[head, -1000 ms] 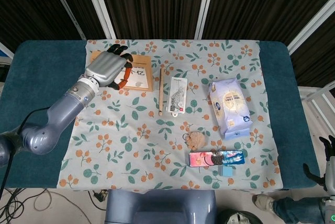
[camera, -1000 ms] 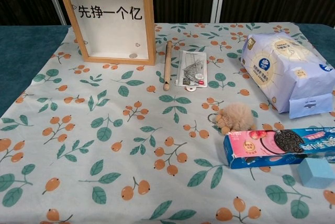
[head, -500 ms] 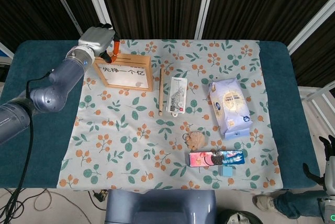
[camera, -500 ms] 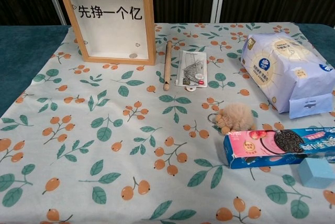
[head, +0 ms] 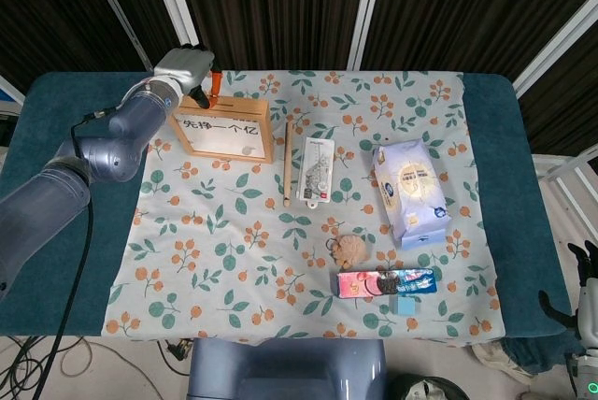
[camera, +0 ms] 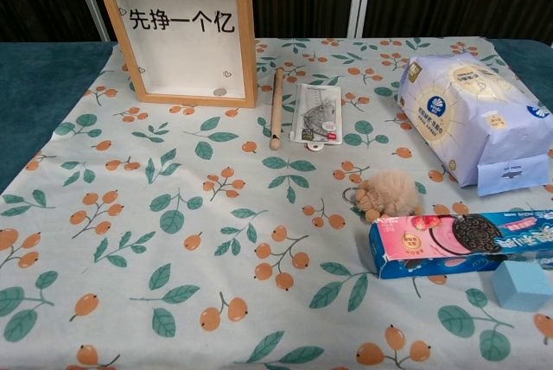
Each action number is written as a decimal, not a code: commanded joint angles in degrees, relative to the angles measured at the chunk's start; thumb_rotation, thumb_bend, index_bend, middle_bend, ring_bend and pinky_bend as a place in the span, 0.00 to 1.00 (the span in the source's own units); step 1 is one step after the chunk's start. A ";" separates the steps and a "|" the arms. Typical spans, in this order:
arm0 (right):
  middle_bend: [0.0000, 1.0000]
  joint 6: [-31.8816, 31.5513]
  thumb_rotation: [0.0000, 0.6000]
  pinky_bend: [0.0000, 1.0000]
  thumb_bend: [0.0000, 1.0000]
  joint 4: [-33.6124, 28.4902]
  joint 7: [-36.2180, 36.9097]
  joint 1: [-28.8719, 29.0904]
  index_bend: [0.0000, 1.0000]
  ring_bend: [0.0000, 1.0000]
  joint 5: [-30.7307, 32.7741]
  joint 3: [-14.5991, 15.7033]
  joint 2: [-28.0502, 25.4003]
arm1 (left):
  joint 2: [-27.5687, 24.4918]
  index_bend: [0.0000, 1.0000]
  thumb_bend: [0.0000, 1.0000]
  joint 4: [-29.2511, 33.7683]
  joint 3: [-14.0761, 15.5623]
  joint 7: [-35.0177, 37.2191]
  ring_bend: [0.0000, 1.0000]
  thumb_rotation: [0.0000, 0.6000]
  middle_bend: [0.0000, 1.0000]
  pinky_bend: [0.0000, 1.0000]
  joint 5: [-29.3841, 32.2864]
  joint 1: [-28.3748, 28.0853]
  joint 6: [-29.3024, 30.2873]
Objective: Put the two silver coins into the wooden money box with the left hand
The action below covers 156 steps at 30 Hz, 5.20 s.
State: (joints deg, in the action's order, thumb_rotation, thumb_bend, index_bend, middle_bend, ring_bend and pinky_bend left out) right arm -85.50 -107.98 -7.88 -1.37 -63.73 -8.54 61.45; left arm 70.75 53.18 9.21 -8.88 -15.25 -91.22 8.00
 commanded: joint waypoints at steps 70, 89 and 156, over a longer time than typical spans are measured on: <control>0.05 -0.26 1.00 0.00 0.37 -0.30 0.97 -0.33 0.16 0.00 0.43 -0.57 -0.44 | 6.01 0.58 0.59 -2.46 12.62 11.95 0.00 1.00 0.19 0.00 -11.07 -4.36 5.37; 0.05 -0.23 1.00 0.00 0.37 -0.48 1.02 -0.35 0.16 0.00 0.66 -0.62 -0.53 | 6.99 0.58 0.59 -0.55 17.57 5.02 0.00 1.00 0.18 0.00 -4.94 -6.49 9.03; 0.05 -0.29 1.00 0.00 0.37 -0.61 1.14 -0.30 0.16 0.00 0.72 -0.70 -0.65 | 6.29 0.54 0.51 4.16 12.65 -12.58 0.00 1.00 0.17 0.00 3.78 -5.40 15.33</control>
State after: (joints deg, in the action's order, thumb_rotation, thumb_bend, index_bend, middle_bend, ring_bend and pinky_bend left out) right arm -85.79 -108.59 -6.74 -1.67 -63.00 -9.24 60.80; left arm 77.05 57.31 21.90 -21.42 -11.50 -96.65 23.32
